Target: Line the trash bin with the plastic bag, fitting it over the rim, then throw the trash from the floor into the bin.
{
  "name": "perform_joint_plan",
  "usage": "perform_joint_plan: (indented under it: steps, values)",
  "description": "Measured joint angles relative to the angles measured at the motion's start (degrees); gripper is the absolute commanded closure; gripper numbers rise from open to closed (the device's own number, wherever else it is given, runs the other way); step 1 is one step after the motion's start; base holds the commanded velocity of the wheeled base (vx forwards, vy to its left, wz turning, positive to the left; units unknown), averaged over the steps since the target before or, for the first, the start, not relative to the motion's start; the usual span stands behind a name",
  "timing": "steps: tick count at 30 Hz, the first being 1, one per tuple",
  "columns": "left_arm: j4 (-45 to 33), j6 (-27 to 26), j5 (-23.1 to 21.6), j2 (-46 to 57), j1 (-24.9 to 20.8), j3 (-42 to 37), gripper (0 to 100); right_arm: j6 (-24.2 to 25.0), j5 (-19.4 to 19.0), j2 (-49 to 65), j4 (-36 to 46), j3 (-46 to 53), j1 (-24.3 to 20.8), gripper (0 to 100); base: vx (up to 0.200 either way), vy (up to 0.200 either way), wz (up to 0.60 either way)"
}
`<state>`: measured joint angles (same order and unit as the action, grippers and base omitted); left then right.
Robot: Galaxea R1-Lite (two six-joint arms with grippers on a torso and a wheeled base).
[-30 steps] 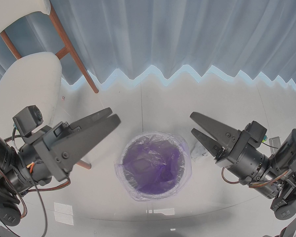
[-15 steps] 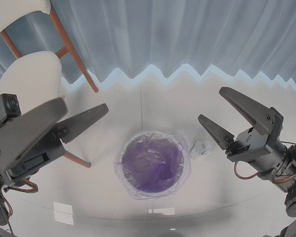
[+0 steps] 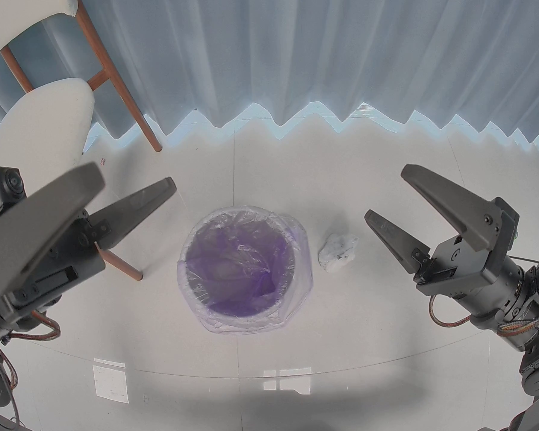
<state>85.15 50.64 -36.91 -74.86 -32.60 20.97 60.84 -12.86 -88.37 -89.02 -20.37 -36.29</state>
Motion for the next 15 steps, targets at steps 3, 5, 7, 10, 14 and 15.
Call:
perform_joint_plan:
  steps: [3,5,7,10,14,15]
  values:
    - [-0.68,-3.13,-0.01,-0.49,1.62,0.00,0,-0.24,0.06,-0.05,0.06,0.26,0.18,0,0.000,0.000,0.00]
    - [-1.38,-5.42,-0.01,-1.05,2.50,0.00,0,-0.33,0.04,-0.07,0.04,0.37,0.16,0,0.000,0.000,0.00]
    - [-2.90,-9.03,0.00,-1.77,3.00,-0.41,0,-0.35,0.06,-0.07,0.04,0.43,0.20,0,0.000,0.000,0.00]
    - [-5.32,-15.71,0.35,-2.69,3.33,-1.01,0,-0.38,0.04,-0.09,0.04,0.45,0.20,0,0.000,0.067,0.00]
    - [-9.86,-21.22,1.55,-4.02,3.58,-1.87,0,-0.44,0.06,-0.29,0.06,0.54,0.27,0,0.000,0.200,0.00]
    - [-10.57,-21.33,1.72,-4.27,3.69,-1.95,0,-0.44,0.04,-0.35,0.06,0.54,0.24,0,0.000,0.200,0.00]
